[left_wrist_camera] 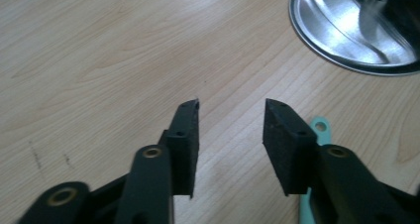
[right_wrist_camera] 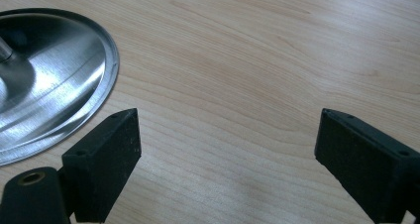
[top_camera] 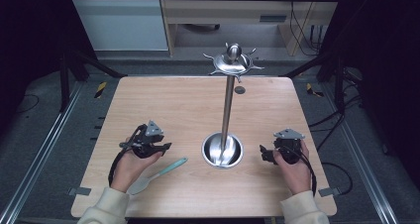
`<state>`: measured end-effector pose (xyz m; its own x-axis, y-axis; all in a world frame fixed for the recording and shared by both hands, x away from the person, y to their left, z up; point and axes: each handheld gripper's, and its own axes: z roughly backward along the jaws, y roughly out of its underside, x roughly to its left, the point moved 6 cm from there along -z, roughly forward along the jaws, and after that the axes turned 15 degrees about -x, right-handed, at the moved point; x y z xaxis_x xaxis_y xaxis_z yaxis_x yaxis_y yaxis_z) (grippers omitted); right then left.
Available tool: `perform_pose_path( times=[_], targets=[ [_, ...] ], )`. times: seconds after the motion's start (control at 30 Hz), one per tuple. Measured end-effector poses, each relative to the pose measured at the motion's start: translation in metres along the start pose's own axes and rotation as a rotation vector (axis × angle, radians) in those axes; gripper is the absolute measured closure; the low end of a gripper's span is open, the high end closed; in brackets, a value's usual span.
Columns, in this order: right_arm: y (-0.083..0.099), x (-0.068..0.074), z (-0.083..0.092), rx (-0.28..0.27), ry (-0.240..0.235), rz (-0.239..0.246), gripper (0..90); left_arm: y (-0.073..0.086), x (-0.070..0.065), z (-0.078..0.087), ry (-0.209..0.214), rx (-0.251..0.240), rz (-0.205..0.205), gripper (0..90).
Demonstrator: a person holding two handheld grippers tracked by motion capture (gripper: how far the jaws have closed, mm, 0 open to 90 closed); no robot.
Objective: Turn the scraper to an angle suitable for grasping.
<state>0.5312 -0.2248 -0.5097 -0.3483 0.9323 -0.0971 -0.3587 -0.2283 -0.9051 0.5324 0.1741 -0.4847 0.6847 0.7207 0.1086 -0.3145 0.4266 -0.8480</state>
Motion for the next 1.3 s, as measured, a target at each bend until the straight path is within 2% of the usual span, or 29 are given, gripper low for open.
perform_pose_path(
  times=[0.1,0.2,0.5,0.73,1.3],
  targets=[
    [-0.001,0.0,-0.001,-0.001,-0.004,0.004,11.1,0.004,-0.009,-0.006,0.034,0.029,-0.022,71.0],
    [-0.001,0.0,-0.001,-0.001,-0.003,0.005,11.1,0.005,-0.011,-0.009,0.041,0.036,-0.026,77.7],
    [-0.002,-0.001,0.0,-0.004,-0.005,0.006,11.2,0.013,-0.019,-0.014,0.066,0.081,-0.024,88.4],
    [-0.002,-0.001,-0.001,-0.004,-0.007,0.003,11.2,0.018,-0.018,-0.017,0.073,0.092,-0.011,90.0],
    [-0.002,-0.001,-0.001,-0.004,-0.008,0.006,11.3,0.027,-0.037,-0.028,0.144,0.168,-0.075,90.0]
  ],
)
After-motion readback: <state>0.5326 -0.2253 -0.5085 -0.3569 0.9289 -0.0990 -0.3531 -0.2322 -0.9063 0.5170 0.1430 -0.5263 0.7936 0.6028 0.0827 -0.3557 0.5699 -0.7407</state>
